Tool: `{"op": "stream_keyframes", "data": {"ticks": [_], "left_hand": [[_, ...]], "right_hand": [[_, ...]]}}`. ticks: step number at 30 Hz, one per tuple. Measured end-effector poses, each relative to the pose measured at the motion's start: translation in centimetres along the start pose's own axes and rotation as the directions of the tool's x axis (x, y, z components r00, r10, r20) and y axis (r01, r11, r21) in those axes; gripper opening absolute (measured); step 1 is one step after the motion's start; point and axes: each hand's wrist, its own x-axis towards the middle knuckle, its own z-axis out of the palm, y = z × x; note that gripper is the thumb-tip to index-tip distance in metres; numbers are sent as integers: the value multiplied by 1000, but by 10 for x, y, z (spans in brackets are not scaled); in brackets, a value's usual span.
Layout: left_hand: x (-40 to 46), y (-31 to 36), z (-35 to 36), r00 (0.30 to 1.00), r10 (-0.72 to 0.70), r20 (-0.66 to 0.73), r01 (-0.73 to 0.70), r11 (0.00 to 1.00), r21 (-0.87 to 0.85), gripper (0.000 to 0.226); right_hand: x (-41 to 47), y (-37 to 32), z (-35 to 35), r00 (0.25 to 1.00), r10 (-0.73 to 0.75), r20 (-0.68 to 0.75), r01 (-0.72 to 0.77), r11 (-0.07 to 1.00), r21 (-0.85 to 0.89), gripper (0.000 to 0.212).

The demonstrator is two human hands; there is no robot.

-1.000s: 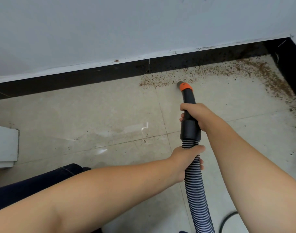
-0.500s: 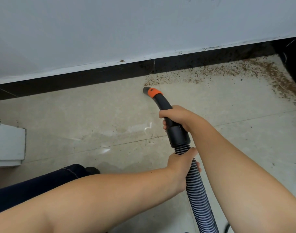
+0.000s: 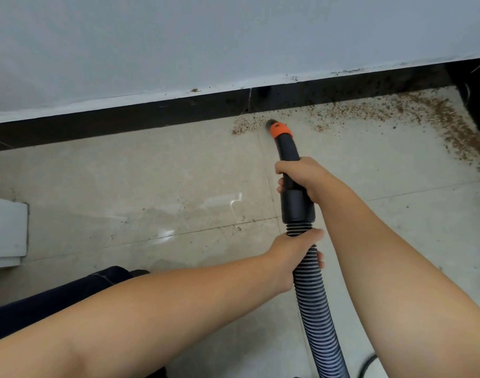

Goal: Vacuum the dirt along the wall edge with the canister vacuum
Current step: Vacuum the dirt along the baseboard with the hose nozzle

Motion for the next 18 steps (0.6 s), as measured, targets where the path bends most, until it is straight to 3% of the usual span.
{"op": "stream_keyframes", "data": {"ticks": [5, 8, 15, 18], "left_hand": [[0, -9, -16, 996, 50, -69, -51, 998, -22, 22], [-1, -8, -24, 994, 46, -95, -49, 998, -30, 31], [-2, 11, -21, 1000, 10, -11, -10, 1000, 8, 16], [-2, 27, -8, 999, -14, 38, 11, 998, 61, 20]], "right_hand": [[-3, -6, 37, 983, 4, 185, 18, 993, -114, 13], [-2, -6, 50, 978, -8, 209, 33, 993, -116, 14], [12, -7, 23, 1000, -22, -18, 22, 1000, 20, 12], [18, -11, -4, 992, 2, -125, 8, 997, 82, 11]]}}
